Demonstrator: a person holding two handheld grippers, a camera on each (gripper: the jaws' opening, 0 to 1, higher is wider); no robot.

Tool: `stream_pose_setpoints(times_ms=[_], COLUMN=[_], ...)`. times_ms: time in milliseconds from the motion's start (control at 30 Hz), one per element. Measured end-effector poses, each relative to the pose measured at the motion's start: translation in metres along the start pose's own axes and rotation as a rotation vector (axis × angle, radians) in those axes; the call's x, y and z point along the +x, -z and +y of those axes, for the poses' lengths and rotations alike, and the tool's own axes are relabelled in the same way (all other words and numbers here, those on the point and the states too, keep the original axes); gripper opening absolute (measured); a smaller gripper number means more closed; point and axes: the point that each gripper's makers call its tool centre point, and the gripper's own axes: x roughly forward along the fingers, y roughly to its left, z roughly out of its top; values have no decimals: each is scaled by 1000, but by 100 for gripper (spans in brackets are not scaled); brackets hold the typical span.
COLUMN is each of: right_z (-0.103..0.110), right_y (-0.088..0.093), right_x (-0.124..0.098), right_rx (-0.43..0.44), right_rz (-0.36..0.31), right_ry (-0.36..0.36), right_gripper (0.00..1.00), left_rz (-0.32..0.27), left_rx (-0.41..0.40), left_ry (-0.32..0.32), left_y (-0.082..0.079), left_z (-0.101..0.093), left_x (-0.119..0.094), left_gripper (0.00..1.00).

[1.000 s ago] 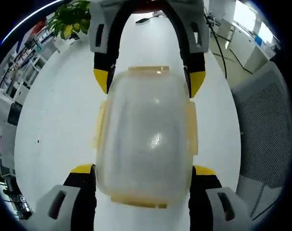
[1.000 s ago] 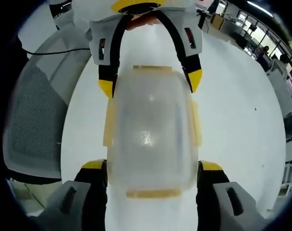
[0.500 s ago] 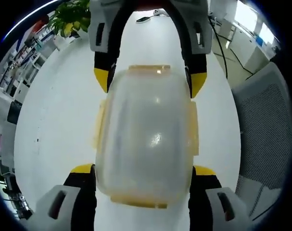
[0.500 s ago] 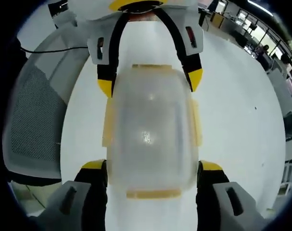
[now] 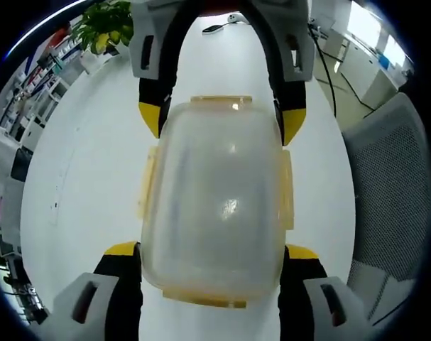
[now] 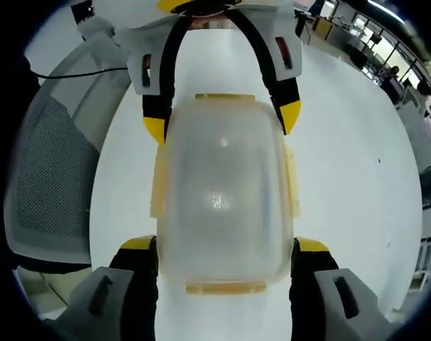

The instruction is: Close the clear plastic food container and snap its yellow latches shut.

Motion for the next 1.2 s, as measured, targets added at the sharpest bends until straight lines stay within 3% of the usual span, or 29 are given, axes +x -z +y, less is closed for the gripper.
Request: stream_pose_setpoints(times_ms=[833, 1200], right_z=[-16, -28], right_y=[-46, -53], right_x=[18, 23], right_rx=[-22, -7], right_rz=[16, 31], right_ry=[-12, -6], right_gripper=[75, 76], left_rz=[0, -12], left_rx=[-32, -27], left_ry=[-16, -13], left_y=[46, 53], left_z=[18, 30], left_x=[-13, -14], left_gripper=[76, 77])
